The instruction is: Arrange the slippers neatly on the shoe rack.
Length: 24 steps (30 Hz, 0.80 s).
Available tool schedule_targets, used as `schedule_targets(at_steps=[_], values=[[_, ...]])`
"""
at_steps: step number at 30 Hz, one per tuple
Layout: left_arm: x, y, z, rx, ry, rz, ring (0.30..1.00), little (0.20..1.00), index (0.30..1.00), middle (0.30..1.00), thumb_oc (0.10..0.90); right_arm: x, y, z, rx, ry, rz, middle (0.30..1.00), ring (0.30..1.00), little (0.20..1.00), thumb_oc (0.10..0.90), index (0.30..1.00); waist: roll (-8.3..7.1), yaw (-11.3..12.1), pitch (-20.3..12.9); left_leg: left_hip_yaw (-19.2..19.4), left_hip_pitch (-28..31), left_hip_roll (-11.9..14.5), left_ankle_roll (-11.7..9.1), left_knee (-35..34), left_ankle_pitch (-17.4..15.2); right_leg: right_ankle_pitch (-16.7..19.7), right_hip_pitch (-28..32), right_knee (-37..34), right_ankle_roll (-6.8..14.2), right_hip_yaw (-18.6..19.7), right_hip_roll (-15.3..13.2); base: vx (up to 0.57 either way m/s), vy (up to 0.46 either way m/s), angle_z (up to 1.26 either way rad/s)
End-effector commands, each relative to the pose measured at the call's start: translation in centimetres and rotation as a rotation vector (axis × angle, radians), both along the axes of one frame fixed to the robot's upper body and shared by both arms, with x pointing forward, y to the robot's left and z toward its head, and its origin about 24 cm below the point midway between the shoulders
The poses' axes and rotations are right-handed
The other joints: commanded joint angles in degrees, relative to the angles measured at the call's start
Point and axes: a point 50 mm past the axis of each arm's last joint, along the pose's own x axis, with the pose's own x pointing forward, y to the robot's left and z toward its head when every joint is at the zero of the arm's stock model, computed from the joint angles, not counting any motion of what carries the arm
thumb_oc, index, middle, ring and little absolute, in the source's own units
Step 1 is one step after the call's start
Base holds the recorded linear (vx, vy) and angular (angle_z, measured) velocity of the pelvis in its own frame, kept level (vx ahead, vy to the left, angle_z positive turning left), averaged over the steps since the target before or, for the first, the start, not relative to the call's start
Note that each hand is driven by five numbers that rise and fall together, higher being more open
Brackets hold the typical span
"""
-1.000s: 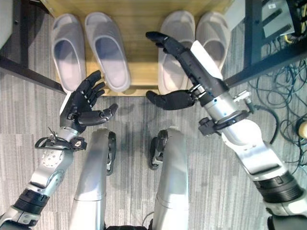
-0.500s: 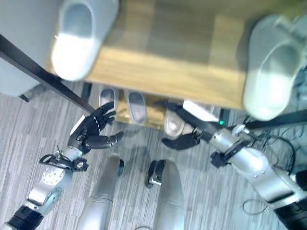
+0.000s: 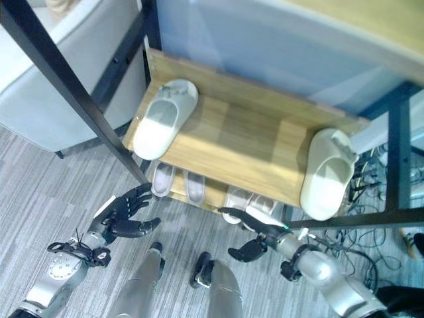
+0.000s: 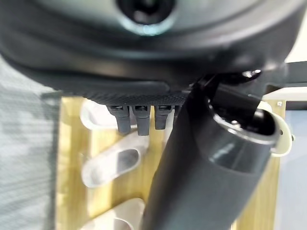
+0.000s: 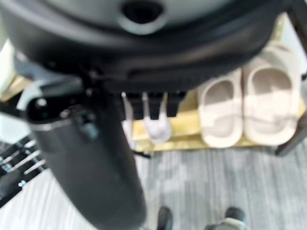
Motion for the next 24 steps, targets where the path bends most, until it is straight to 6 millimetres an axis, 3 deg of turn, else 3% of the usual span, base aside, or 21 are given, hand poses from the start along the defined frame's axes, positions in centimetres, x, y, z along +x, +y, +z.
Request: schedule_targets(at_steps=[1, 5, 11, 24], values=[[-0.2, -0.6, 0.9, 0.026, -0.076, -0.083, 0.9, 0.9, 0.9, 0.9, 0.8, -0.1, -0.1, -0.4, -0.006, -0.003, 0.005, 0.9, 0.9, 0.9, 0.8, 0.9, 0.15, 0.98, -6.02, 0.61, 3.27, -0.41, 1.59, -14.28, 10.5, 1.24, 8.99, -8.65, 1.2, -1.66, 1.82, 0.03, 0.011, -0.01], [-0.9, 0.1, -0.5, 0.02, -0.023, -0.019, 0.9, 0.9, 0.9, 0.9, 0.8, -0.4, 0.6, -3.1, 0.022, 0.049, -0.05, 0.9, 0.9, 0.9, 0.8, 0.9, 0.43, 1.52, -7.45, 0.82, 12.24, 0.32, 0.67, -25.08, 13.71, 4.47, 16.41, -18.37, 2.18, -1.67, 4.28, 0.1, -0.043, 0.03], [-1.2, 0.5, -1.3, 0.0, -0.001, 0.06, 0.9, 0.9, 0.9, 0.9, 0.8, -0.7, 1.6, -5.8, 0.046, 0.086, -0.138, 0.9, 0.9, 0.9, 0.8, 0.9, 1.18, 2.25, -10.53, 1.8, 19.52, 1.9, -0.65, -35.97, 18.85, 8.71, 24.97, -32.15, 3.8, -1.33, 6.79, 0.09, -0.053, -0.05], [-1.2, -0.8, -1.6, -0.01, -0.008, 0.057, 0.9, 0.9, 0.9, 0.9, 0.8, -0.6, 1.6, -8.1, -0.066, 0.093, -0.184, 0.9, 0.9, 0.9, 0.8, 0.9, 4.07, 1.36, -11.11, 4.69, 22.46, 1.48, -2.32, -37.63, 20.45, 10.85, 32.12, -41.2, 4.33, 0.93, 7.61, 0.0, -0.045, -0.08]])
